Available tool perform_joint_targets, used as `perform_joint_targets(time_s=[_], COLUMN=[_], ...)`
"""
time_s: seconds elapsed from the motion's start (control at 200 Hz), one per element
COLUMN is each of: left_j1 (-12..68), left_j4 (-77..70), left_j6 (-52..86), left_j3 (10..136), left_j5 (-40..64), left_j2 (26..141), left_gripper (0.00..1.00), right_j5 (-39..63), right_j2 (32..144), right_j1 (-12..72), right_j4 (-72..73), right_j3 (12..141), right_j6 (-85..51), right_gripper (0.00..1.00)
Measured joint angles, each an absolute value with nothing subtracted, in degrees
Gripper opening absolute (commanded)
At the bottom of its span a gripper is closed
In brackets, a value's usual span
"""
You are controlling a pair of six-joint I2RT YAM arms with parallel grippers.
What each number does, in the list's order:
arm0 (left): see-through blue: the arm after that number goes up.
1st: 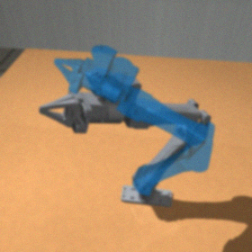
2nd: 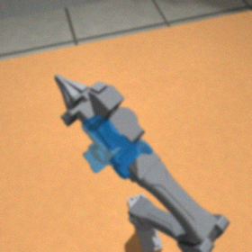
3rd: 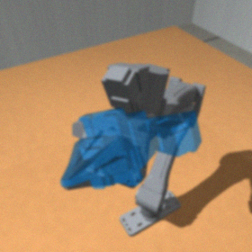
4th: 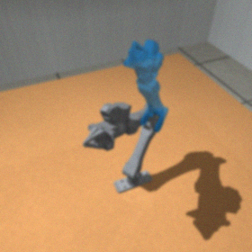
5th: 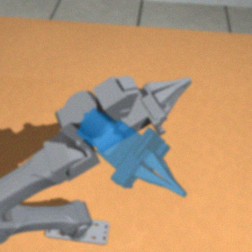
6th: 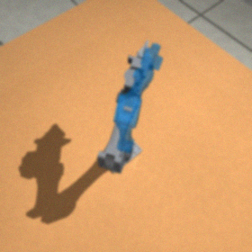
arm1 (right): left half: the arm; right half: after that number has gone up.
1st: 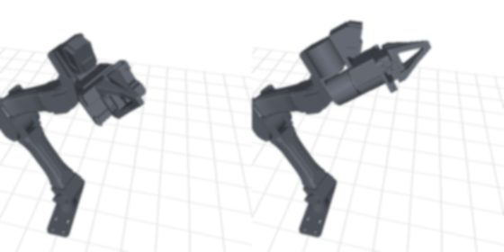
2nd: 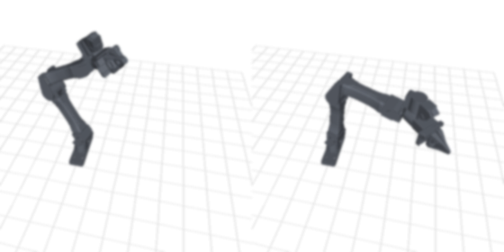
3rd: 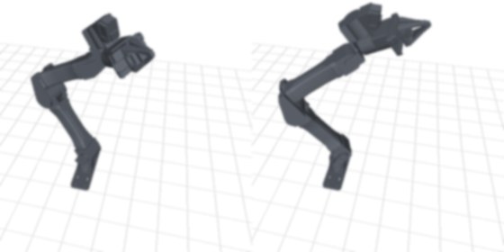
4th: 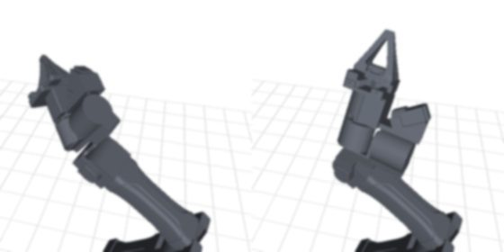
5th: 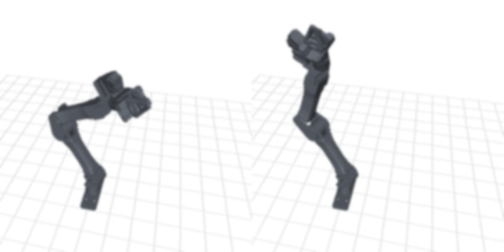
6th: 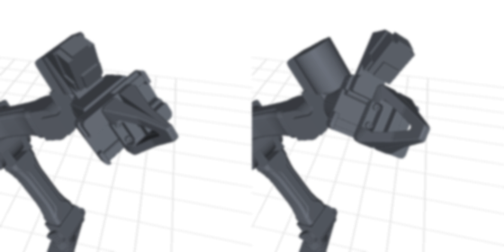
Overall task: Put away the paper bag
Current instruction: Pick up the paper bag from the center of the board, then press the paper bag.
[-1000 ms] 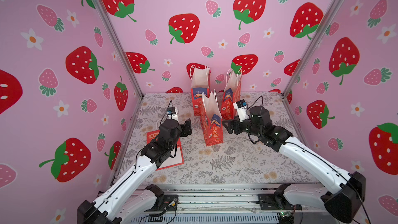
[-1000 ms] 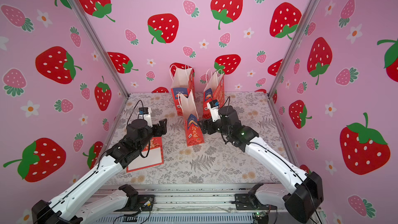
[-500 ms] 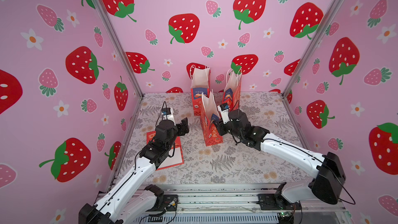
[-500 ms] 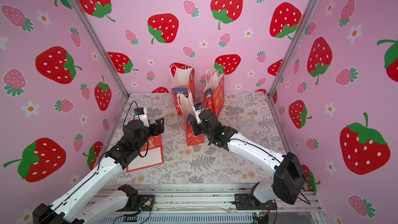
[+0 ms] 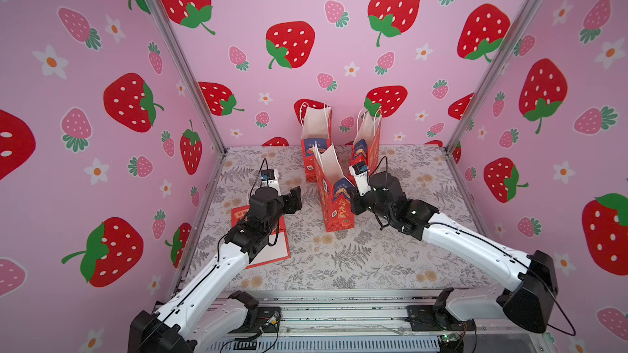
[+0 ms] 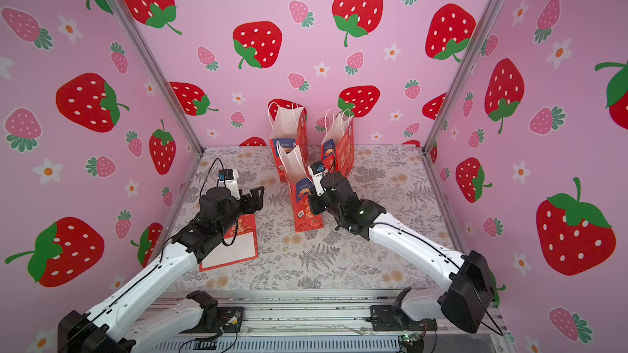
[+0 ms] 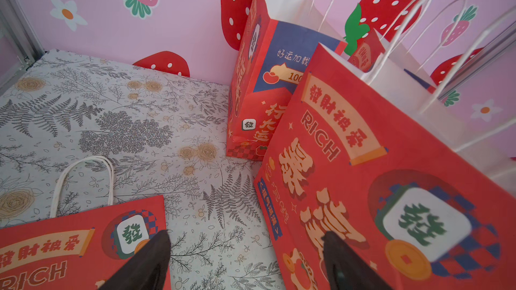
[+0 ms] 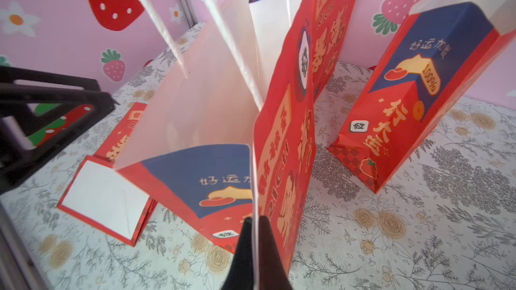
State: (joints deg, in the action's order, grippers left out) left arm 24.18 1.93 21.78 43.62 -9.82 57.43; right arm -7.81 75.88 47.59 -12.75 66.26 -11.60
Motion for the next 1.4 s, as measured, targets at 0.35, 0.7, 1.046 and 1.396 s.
perform_joint_targets(time_s=[0.35,0.7,1.046,1.396], left_j1=[14.87,1.26,0.97,6.04], left_j4=[-0.43,-10.48,-15.75,-18.13], left_j6=[21.43,31.09,35.31,37.23], left_j3=[43.51,41.36,41.34,43.13], left_j5=[7.25,37.50,55.16,62.61], left_j2=[48.62,47.94,50.92,52.51], left_gripper=[0.87,0.93,0.94,0.72], right_j5=[16.14,43.79,62.02,69.08], right_j2=[68.82,62.59,65.43,65.19], right_j1=[38.17,26.30,24.32,23.79], right_j4=[-26.00,-32.99,-38.15,-38.04], right_j3=[72.25,76.12,79.64,80.64], right_j6=[-10.68,-10.70,-10.04,-11.38], right_gripper=[0.00,0.00,0.00,0.00])
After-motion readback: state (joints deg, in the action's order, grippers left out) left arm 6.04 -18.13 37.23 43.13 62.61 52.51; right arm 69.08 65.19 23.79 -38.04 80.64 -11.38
